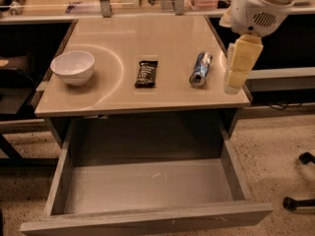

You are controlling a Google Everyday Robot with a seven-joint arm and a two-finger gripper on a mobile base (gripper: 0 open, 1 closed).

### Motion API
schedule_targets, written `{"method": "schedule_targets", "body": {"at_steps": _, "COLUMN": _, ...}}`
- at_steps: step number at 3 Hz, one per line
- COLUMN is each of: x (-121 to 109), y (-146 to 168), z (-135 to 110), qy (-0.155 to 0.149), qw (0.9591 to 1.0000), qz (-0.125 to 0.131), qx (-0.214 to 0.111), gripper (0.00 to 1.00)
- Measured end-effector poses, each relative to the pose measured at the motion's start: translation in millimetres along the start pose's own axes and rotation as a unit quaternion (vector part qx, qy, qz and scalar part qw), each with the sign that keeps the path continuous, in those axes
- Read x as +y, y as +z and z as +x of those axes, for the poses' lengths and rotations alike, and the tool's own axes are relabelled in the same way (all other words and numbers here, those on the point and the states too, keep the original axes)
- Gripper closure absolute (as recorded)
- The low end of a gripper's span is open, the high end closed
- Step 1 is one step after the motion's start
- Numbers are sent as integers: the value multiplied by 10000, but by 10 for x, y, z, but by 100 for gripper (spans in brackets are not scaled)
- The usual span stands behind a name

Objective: Place rxbar chocolate into top drawer

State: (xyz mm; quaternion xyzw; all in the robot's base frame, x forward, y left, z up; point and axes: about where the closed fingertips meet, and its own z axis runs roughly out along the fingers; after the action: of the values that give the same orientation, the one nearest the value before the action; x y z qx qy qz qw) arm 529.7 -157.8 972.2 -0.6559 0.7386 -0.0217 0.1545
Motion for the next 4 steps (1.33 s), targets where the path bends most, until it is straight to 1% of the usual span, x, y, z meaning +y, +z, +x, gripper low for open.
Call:
{"method": "schedule_targets", "body": {"at_steps": 1, "x": -334, "y": 180, "z": -392, "qy": -339, "qw": 9993, "qz": -126, "qx": -24, "gripper": 0}}
{"method": "schedule_targets", "body": {"at_steps": 2, "x": -528, "y": 348, "z": -711, "qy": -576, "qw": 9979, "qz": -290, "qx": -86, "gripper": 0}}
{"method": "schedule_targets", "body": {"at_steps": 3, "x": -600, "y": 361, "z": -781, "qy": -588, "qw": 9980, "qz": -164, "qx": -174, "gripper": 0}}
{"method": "schedule_targets", "body": {"at_steps": 4, "x": -737, "y": 494, "z": -910, "qy": -718, "qw": 9969, "qz": -100, "qx": -308, "gripper": 0}}
